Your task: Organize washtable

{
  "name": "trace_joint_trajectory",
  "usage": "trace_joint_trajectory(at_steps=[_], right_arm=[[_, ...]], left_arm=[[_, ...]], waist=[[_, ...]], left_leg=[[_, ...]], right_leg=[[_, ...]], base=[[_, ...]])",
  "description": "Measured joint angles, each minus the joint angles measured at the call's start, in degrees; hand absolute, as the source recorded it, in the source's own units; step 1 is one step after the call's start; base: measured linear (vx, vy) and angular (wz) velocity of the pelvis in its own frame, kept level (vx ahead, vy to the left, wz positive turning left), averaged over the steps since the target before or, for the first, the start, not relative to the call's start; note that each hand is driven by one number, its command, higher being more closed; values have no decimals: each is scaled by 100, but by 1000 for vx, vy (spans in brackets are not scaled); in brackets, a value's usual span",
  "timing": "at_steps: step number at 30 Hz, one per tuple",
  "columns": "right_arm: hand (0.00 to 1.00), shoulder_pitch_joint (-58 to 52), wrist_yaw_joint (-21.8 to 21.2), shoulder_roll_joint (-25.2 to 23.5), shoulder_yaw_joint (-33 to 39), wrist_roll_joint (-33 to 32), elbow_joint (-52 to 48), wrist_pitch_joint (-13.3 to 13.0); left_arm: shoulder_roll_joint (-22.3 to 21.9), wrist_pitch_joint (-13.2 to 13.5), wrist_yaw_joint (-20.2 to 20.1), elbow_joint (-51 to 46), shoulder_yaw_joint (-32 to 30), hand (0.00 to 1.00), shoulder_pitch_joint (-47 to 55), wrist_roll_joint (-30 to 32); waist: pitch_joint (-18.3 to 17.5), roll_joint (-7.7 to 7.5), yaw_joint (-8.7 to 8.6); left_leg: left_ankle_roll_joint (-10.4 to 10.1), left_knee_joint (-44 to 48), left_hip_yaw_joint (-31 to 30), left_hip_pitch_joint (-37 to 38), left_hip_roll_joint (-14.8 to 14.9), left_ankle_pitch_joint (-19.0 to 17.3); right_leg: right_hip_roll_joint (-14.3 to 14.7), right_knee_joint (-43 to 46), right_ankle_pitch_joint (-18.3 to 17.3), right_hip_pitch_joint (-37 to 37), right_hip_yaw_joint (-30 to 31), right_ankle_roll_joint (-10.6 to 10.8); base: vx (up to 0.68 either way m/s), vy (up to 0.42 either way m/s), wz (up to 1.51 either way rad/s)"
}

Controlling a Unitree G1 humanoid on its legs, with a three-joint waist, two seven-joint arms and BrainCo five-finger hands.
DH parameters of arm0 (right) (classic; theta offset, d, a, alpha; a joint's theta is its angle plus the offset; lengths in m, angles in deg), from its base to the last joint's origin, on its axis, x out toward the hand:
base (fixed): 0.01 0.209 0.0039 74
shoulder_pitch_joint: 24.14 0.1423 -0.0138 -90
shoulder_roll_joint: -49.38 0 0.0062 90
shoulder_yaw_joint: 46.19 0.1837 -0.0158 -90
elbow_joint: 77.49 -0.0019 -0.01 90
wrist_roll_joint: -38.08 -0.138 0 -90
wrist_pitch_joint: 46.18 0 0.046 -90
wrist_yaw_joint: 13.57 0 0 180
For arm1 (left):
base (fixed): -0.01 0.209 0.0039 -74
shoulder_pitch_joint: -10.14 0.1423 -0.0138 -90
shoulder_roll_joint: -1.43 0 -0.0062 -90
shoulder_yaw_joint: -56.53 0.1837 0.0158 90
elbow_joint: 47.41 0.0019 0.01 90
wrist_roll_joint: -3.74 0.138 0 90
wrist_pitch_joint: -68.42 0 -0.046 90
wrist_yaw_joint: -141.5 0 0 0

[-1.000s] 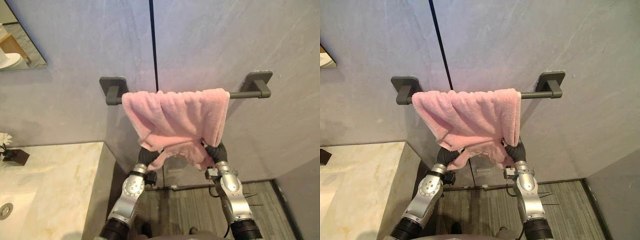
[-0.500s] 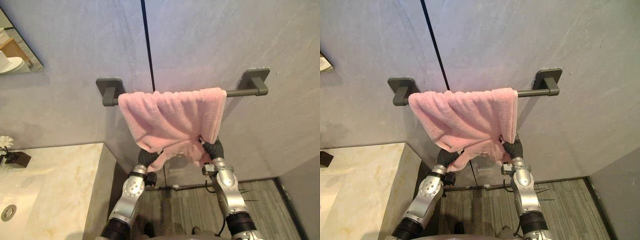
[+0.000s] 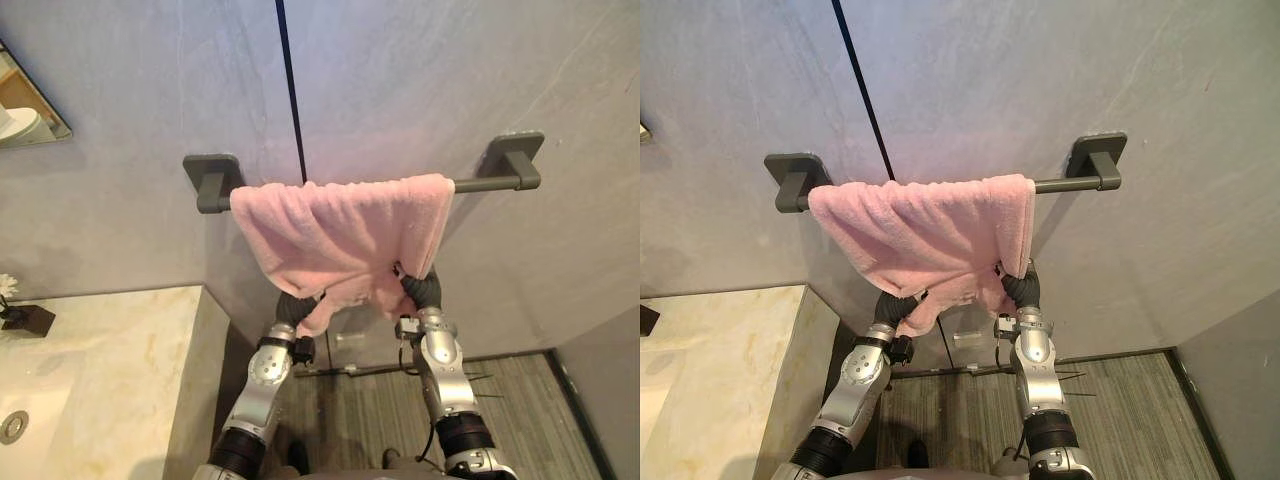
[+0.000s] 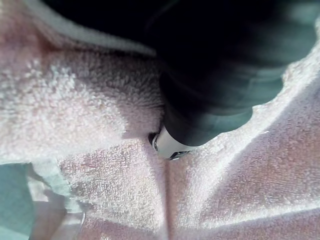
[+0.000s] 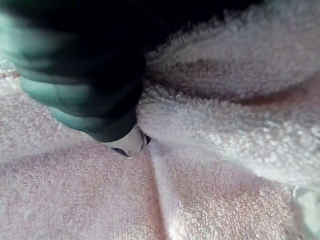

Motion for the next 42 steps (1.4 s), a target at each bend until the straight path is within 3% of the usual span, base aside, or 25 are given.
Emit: trace_joint_trajectory(at_steps=[10, 15, 18, 23, 34, 37, 42], right_arm=[[0, -86, 13, 3, 209, -14, 103, 18], [0, -261, 29, 46, 534, -233, 128, 31], [0, -440, 33, 298, 646, -347, 119, 44], [0, -1004, 123, 398, 789, -493, 592, 514], [0, -1604, -33, 586, 870, -1186, 639, 511], [0, -1779, -12, 565, 1045, -1185, 449, 518], [0, -2089, 375, 520, 2255, -1083, -1053, 484]], left_arm=[[9, -45, 151, 231, -383, 0, 209, 0], [107, -94, 405, 442, -948, 0, 507, -41], [257, -176, 514, 626, -1138, 0, 662, -78], [326, -233, 520, 672, -1183, 0, 836, -126], [364, -232, 505, 639, -1536, 0, 1015, -256], [365, -233, 512, 330, -1678, 0, 1145, -309], [238, -219, 529, -1120, -1947, 0, 1528, -367]], waist=[[45, -49, -63], [87, -95, -49], [96, -114, 80], [95, -130, 95], [82, -127, 81], [75, -131, 80], [-38, -109, 70]], left_leg=[[-5, -1, 166, 62, 17, -22], [-15, -1, 234, 159, 31, -72], [-19, 0, 235, 158, 31, -79], [-19, 7, 169, 134, 13, -79], [-18, 32, 162, 359, 69, -76], [-19, 31, 149, 359, 71, -77], [-29, 4, 111, 292, 58, -113]], right_leg=[[1, -38, 41, 32, 119, -8], [6, -81, 42, 95, 142, -10], [6, -90, 41, 97, 135, -10], [-9, -139, 40, 143, 27, -11], [-1, -63, 40, 298, 29, -13], [-4, -31, 39, 284, 26, -12], [-12, -21, 11, 215, 28, -32]], base=[[-14, -6, -6], [-13, -10, -4], [3, -6, 1], [11, -20, 7], [-43, -12, -1], [-73, -5, 1], [-27, -1, 0]])
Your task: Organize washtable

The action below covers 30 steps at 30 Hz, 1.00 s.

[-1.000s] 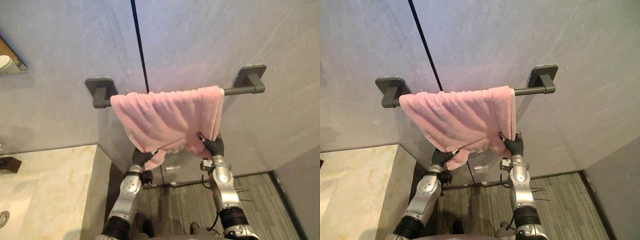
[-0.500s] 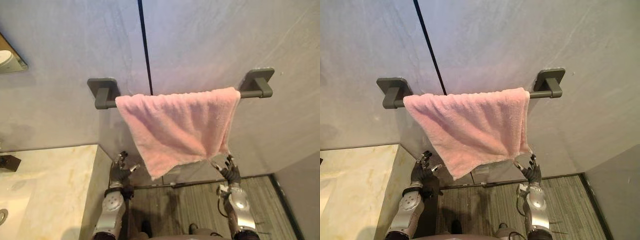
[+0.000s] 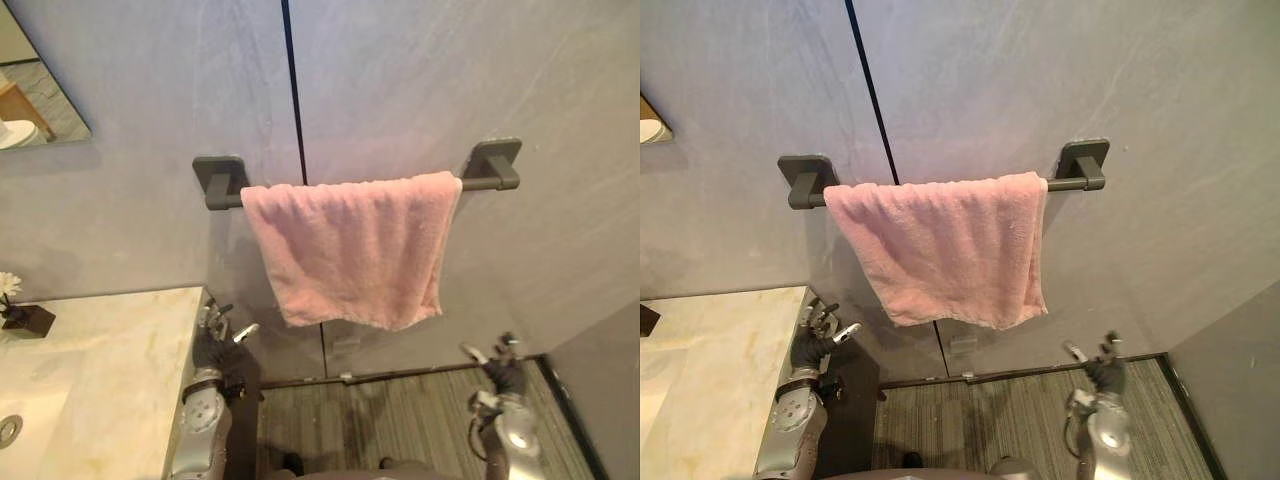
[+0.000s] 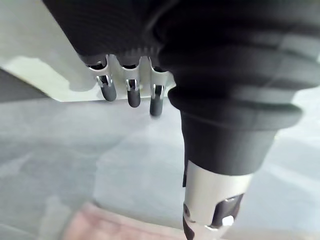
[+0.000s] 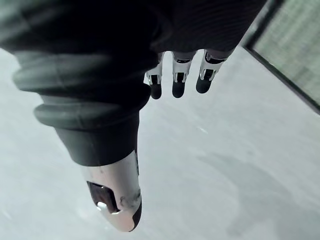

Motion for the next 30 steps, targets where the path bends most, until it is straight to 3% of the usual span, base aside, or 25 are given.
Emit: trace_joint_trajectory(at_steps=[1, 6, 11, 14, 17, 19, 23, 28, 30], right_arm=[[0, -20, 142, 4, 362, 67, -441, -59], [0, 63, 381, 60, 846, 139, -1602, -250], [0, 533, 334, 321, 398, 108, -2897, -577], [0, 978, 70, 872, -422, -199, -3374, -811], [0, 1560, -507, 1512, -1591, -626, -3490, -989], [0, 1961, -1060, 1847, -2547, -982, -3486, -997], [0, 2236, -1585, 2350, -3602, -1305, -3417, -982], [0, 2422, -2123, 3181, -4715, -1628, -2878, -839], [0, 2417, -2188, 3398, -4889, -1694, -2650, -751]], left_arm=[[-81, 23, 55, -462, -206, 0, 26, -14], [-154, 360, 371, -1821, -890, 0, 11, -183], [11, 697, 346, -3023, -890, 0, -248, -692], [518, 931, 126, -3457, -321, 0, -665, -1252], [1080, 1019, -432, -3494, 623, 0, -1126, -1768], [1392, 992, -997, -3399, 1576, 0, -1432, -2040], [1901, 894, -1582, -3085, 2579, 0, -1722, -2254], [2671, 635, -2236, -2547, 3720, 0, -1945, -2534], [2866, 566, -2304, -2352, 3856, 0, -1948, -2588]], waist=[[-77, -4, -9], [-243, 23, -9], [-304, 92, 6], [-345, 111, 17], [-447, 100, 22], [-467, 78, 31], [-465, 75, 56], [-463, 73, 94], [-460, 76, 108]], left_leg=[[-6, 28, -1, 9, 9, 22], [8, 38, -8, 58, 2, 43], [8, 35, -18, 104, -7, 38], [8, 34, -18, 106, -8, 40], [5, 35, -19, 118, -11, 47], [7, 35, -19, 142, -13, 48], [9, 33, -26, 142, -31, 49], [10, 21, -25, 127, -55, 49], [15, 12, -17, 80, -55, 53]], right_leg=[[11, 18, 13, -8, 9, 18], [34, 31, 10, 31, 17, 12], [27, 35, -3, 77, 8, 10], [29, 47, -3, 78, 0, 10], [28, 77, -1, 77, 3, 11], [27, 125, -3, 76, 12, 12], [14, 142, -15, 72, 15, 29], [-5, 155, -33, 47, 36, 50], [-5, 168, -33, -13, 48, 50]], base=[[21, -8, -4], [30, -11, -2], [-35, -5, 1], [-53, -3, 2], [-29, -3, 0], [0, 0, 0], [0, 0, 0], [0, 0, 0], [0, 0, 0]])
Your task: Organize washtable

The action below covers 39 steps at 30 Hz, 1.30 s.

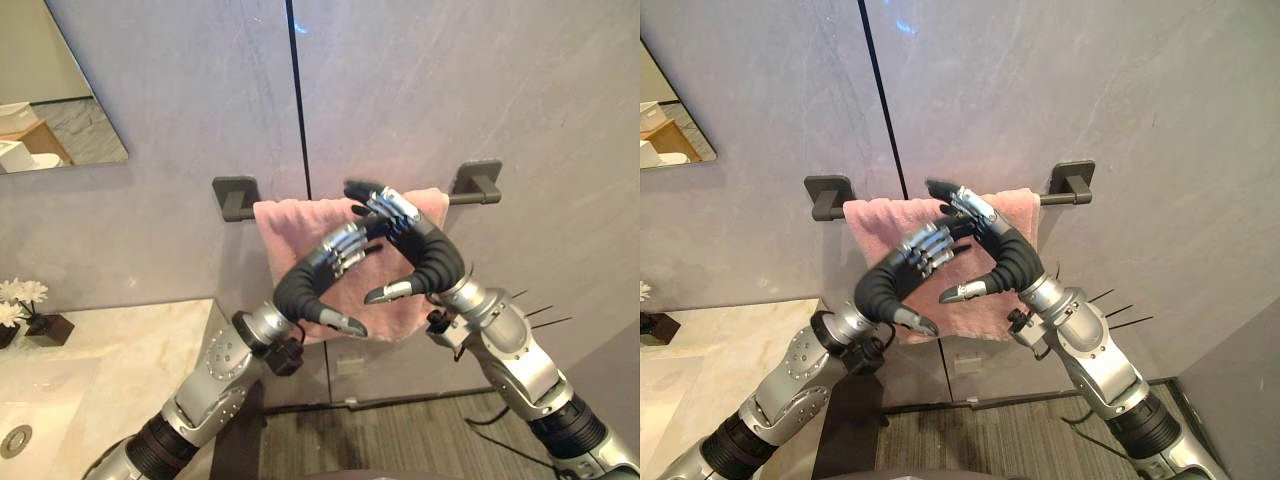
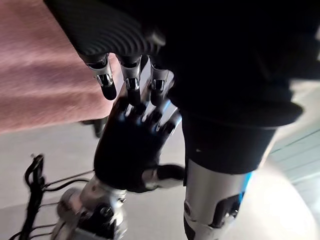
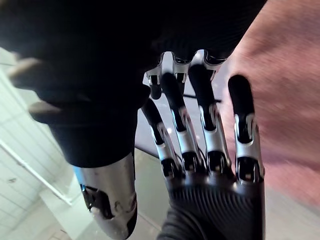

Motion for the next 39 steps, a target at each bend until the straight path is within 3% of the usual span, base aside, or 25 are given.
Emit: trace_joint_trajectory(at_steps=[3, 10, 16, 19, 22, 30, 39], right_arm=[[0, -3, -162, 271, -334, -53, 405, 117], [0, -95, -343, 298, -599, 86, 1024, 310], [0, -592, -275, -220, -503, 896, 1828, 510], [0, -882, -71, -866, 49, 1526, 2196, 550], [0, -951, 151, -1119, 540, 1822, 2308, 546], [0, -1184, 621, -1559, 1570, 2127, 2334, 539], [0, -1466, 706, -1988, 2497, 2045, 2312, 518]], left_arm=[[176, -154, -117, 352, 207, 0, 1, 11], [113, -363, -115, 844, 332, 0, 42, 468], [-754, -380, 15, 1501, -172, 0, 455, 1148], [-1367, -380, 423, 2172, -561, 0, 512, 1744], [-1615, -381, 724, 2437, -897, 0, 569, 2070], [-1896, -367, 1337, 2743, -1550, 0, 641, 2950], [-2048, -379, 1595, 3019, -2072, 0, 707, 3237]], waist=[[4, -4, 18], [50, -29, 36], [109, -69, 49], [149, -70, 47], [178, -84, 37], [243, -140, 32], [268, -195, 12]], left_leg=[[2, 17, 5, -1, -4, 3], [2, 15, -1, 2, -4, 3], [2, -14, -14, -67, -2, 3], [14, -14, -42, -86, 0, 22], [14, -14, -45, -95, 3, 22], [13, -12, -49, -206, 46, 23], [13, 17, -6, -208, 74, 22]], right_leg=[[-2, 3, 0, -6, 9, 0], [-4, 54, -34, -25, 6, -18], [-8, 95, -66, -111, 10, -32], [-7, 87, -67, -107, 9, -33], [-5, 79, -69, -109, 6, -37], [1, 53, -68, -204, -4, -41], [25, -11, -41, -192, 17, -53]], base=[[0, 0, 0], [0, 0, 0], [-13, -5, 0], [0, -9, 5], [1, -4, 1], [0, 0, 0], [-1, -2, 0]])
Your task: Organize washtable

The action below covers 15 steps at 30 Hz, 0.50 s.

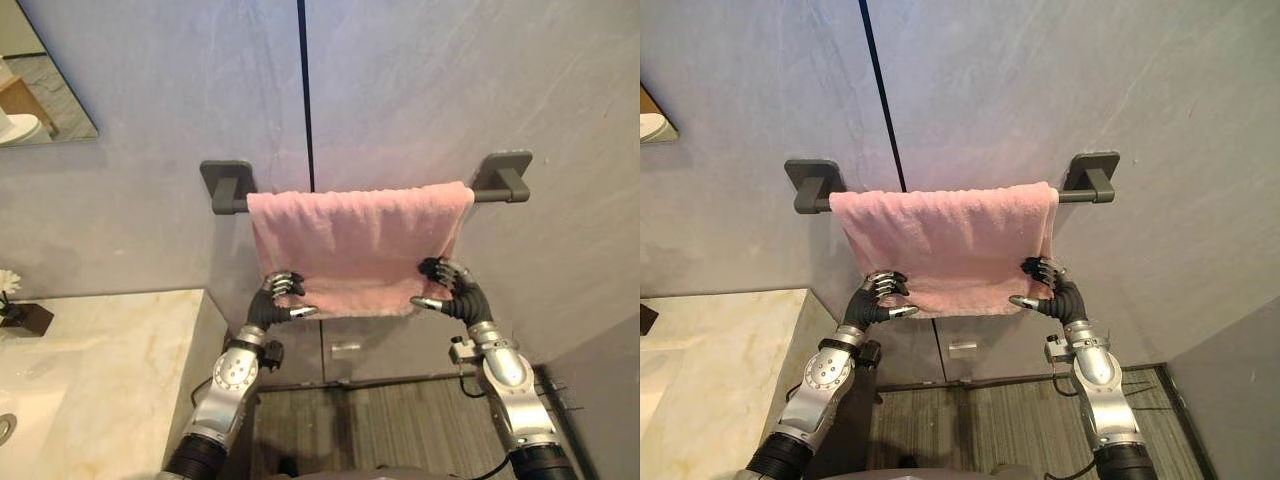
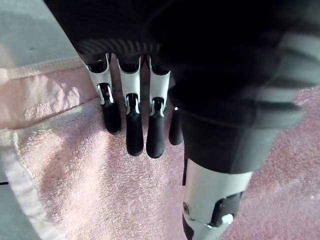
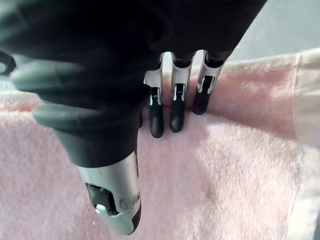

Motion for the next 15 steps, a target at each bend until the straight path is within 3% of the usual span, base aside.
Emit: trace_joint_trajectory(at_steps=[4, 10, 15], right_arm=[[0, -161, 15, -175, 347, -5, -40, -19], [0, -814, 172, -566, 1075, 25, -765, -101], [0, -1264, 232, -812, 1400, 198, -816, -101]], left_arm=[[-87, 0, 70, -1, -261, 0, 56, 166], [-292, -4, 206, -278, -1123, 0, 539, 284], [-449, 28, 201, -633, -1339, 0, 955, 282]], waist=[[8, -20, -21], [7, -46, -115], [11, -54, -116]], left_leg=[[0, 0, 27, 1, 5, 0], [0, 3, 11, 5, -33, -3], [0, 4, 6, 6, -43, -4]], right_leg=[[7, -29, 33, -3, 36, 1], [9, -20, 36, 0, -25, 7], [-1, -19, 35, 1, -32, 9]], base=[[-21, -4, -4], [-5, -1, 0], [0, 0, 0]])
